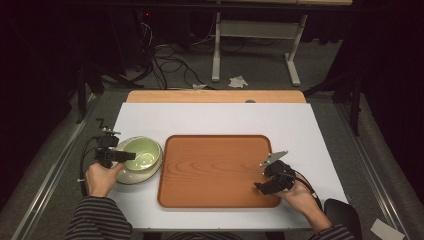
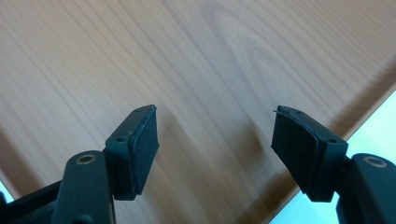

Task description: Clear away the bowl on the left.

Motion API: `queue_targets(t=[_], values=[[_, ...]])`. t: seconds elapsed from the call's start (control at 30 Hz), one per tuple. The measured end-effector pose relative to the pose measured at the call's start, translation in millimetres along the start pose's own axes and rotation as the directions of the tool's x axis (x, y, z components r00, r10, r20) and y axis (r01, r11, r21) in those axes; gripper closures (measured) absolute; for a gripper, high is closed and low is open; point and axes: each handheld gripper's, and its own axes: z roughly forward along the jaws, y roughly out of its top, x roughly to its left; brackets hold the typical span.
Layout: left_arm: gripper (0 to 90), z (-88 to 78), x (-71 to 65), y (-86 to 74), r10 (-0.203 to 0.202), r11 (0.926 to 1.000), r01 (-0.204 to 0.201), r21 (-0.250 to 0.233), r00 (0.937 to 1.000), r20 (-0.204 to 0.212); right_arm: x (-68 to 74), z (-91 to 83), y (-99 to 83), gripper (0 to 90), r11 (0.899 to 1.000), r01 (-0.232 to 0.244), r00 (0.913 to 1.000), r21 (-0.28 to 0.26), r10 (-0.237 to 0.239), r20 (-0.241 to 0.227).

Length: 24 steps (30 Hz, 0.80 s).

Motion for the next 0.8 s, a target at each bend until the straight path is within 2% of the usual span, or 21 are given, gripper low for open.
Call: queue_targets(t=[0.47,0.57,0.8], values=[[78.4,0.8,5.6,0.1,-0.021,0.9996,0.021,0.018,0.9998,0.0,0.5,-0.3,-0.1,33.4,1.0,-0.001,1.0,-0.002,0.001,-0.001],[80.3,1.0,7.9,-0.2,-0.044,0.999,0.044,0.013,0.9988,0.022,0.4,0.0,0.0,33.4,1.0,0.0,1.0,0.0,0.0,-0.002],[83.7,-0.9,9.1,0.0,-0.049,0.9988,0.048,0.008,0.998,0.041,0.2,-0.5,-0.1,33.4,1.0,0.003,1.0,-0.004,-0.003,-0.001]])
